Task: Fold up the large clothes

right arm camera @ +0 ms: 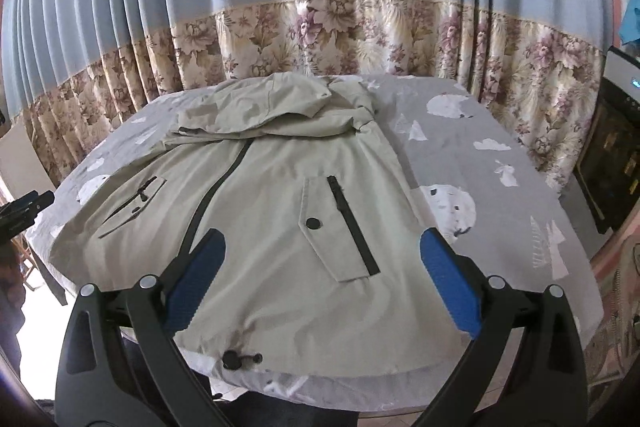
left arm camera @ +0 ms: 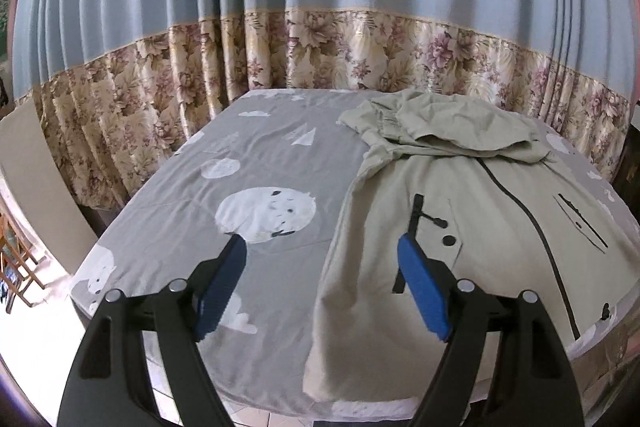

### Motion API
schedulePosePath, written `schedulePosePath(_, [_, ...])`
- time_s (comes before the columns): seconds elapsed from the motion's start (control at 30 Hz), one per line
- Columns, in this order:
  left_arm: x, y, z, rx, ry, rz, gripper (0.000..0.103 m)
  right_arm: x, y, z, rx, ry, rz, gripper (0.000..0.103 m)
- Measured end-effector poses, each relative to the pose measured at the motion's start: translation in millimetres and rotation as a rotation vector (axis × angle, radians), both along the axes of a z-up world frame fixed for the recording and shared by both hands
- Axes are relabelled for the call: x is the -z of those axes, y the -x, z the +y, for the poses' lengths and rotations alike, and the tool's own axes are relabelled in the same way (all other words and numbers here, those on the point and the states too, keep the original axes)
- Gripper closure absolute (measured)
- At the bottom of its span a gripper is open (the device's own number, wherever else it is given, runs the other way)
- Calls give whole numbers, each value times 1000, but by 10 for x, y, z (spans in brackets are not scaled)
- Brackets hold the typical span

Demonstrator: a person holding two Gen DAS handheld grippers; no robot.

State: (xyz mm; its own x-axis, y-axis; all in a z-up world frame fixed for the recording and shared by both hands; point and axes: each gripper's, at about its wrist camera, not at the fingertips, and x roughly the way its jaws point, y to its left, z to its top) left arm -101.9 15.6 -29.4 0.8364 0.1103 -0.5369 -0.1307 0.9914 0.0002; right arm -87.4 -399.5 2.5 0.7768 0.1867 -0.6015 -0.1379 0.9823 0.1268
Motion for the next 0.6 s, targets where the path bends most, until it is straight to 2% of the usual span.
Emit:
schedulePosePath(0.27, [150, 27, 148, -13, 27, 64, 24, 43, 169, -112, 47, -5, 2, 5])
schedulePosePath(0.4, [228, 32, 113, -19, -4, 95, 24, 111, 154, -159, 58, 1, 18, 5])
schedulePosePath(0.6, [396, -9, 149, -56, 7, 158, 24, 225, 70, -298, 87, 12, 36, 5])
